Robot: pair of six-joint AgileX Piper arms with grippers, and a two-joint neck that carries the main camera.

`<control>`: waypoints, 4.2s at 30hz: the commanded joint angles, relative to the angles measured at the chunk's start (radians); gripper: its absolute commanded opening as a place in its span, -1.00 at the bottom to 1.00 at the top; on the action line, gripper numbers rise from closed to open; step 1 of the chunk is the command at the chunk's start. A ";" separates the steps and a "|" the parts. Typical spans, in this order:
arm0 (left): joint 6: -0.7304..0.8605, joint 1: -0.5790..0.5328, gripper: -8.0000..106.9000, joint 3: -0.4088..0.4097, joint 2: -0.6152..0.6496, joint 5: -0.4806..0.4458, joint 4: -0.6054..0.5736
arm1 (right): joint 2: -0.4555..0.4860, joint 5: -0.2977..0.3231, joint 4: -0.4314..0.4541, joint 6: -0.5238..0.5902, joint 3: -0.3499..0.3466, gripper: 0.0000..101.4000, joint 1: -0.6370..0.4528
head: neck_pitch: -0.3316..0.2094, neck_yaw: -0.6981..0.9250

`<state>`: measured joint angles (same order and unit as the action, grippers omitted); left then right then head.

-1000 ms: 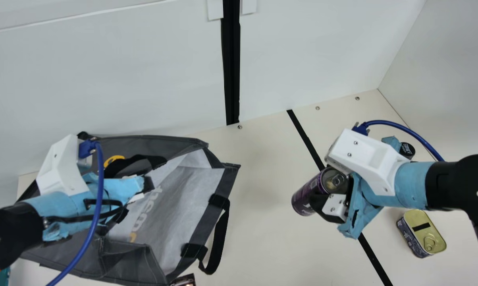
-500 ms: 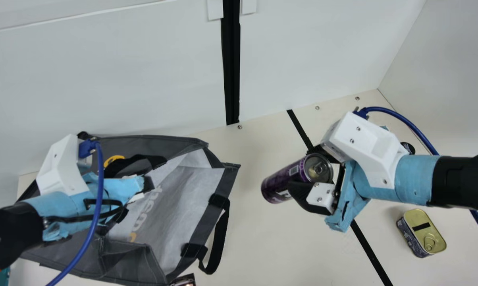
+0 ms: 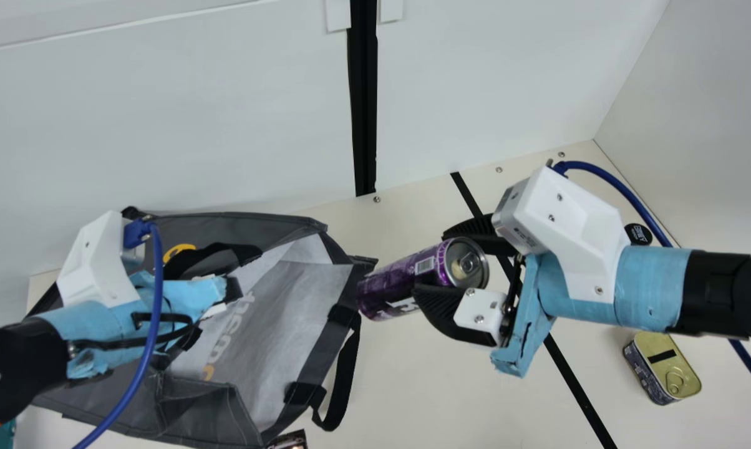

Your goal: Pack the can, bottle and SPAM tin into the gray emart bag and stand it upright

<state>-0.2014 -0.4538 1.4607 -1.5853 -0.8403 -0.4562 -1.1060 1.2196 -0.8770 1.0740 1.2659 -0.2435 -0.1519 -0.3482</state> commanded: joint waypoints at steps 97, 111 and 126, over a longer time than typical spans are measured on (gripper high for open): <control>0.000 0.000 -1.00 0.000 0.000 0.000 0.000 | -0.544 -0.583 -0.500 0.475 -0.133 -0.21 0.627 | -0.023 -0.001; 0.000 0.000 -1.00 0.000 0.000 0.000 0.000 | -0.481 -0.575 -0.424 0.428 -0.171 0.71 0.621 | -0.023 -0.001; 0.000 0.000 -1.00 0.000 0.000 0.000 0.000 | -0.311 -0.470 -0.329 0.387 -0.263 0.87 0.527 | -0.023 -0.001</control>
<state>-0.2014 -0.4538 1.4607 -1.5853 -0.8403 -0.4562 -1.4362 0.7343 -1.2126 1.4628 1.0086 0.2948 -0.1503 -0.3467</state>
